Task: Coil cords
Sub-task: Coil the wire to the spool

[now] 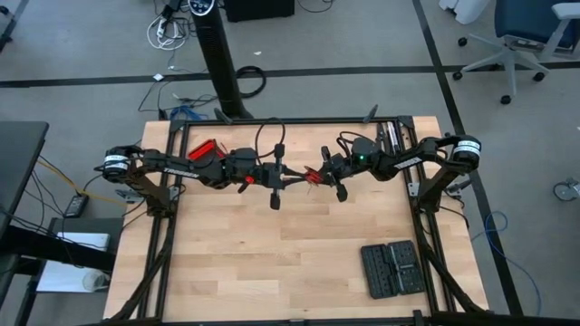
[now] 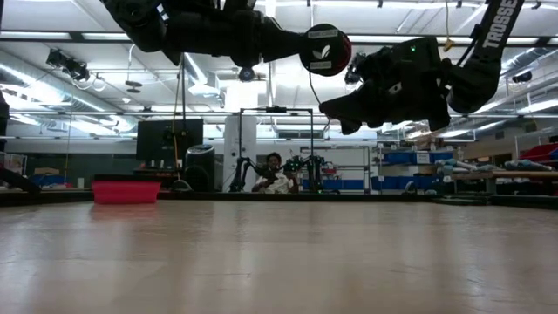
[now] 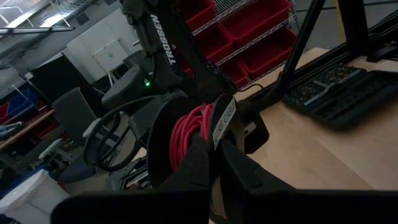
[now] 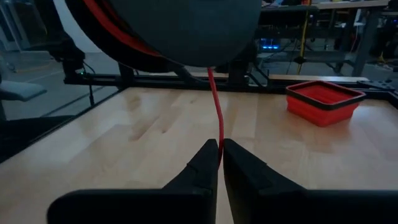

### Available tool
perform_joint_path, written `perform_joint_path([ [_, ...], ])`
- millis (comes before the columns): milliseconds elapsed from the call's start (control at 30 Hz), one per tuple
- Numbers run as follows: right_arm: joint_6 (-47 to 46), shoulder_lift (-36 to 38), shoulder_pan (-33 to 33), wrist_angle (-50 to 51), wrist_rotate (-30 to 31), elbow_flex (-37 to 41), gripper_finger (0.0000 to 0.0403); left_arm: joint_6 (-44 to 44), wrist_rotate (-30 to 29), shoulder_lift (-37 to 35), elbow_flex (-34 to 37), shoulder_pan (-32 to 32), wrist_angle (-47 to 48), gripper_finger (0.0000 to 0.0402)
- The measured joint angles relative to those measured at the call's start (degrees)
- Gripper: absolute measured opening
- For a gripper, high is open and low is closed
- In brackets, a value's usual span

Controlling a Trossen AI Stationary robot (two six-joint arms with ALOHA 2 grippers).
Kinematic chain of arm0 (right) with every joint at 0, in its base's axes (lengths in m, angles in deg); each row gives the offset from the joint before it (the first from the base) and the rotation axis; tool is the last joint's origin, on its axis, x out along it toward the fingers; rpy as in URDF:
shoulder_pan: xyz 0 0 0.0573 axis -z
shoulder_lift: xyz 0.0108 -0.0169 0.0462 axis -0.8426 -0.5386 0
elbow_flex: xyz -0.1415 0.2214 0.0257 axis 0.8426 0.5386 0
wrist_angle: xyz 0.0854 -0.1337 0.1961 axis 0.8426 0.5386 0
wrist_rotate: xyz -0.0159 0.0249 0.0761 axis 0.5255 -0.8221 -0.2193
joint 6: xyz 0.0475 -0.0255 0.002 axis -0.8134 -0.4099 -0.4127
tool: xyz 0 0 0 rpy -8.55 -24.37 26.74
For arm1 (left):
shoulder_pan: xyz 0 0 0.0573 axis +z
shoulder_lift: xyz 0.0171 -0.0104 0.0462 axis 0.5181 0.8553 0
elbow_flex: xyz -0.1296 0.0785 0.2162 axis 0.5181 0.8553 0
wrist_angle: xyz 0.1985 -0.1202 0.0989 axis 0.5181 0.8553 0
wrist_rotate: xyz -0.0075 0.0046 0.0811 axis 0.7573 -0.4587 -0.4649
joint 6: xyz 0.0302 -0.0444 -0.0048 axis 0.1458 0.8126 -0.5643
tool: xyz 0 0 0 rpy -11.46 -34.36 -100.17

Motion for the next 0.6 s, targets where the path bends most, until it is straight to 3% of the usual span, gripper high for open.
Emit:
perform_joint_path([
  [333, 0.9, 0.0, 0.7, 3.4, -0.1, 0.0, 0.0002, 0.0, -5.5, 0.0, 0.0, 0.0, 0.9, 0.0012],
  [600, 0.9, 0.2, 4.5, 7.5, -6.1, 0.0, 0.0001, -0.2, -10.0, 0.0, 0.0, 0.1, 5.5, 0.0012],
])
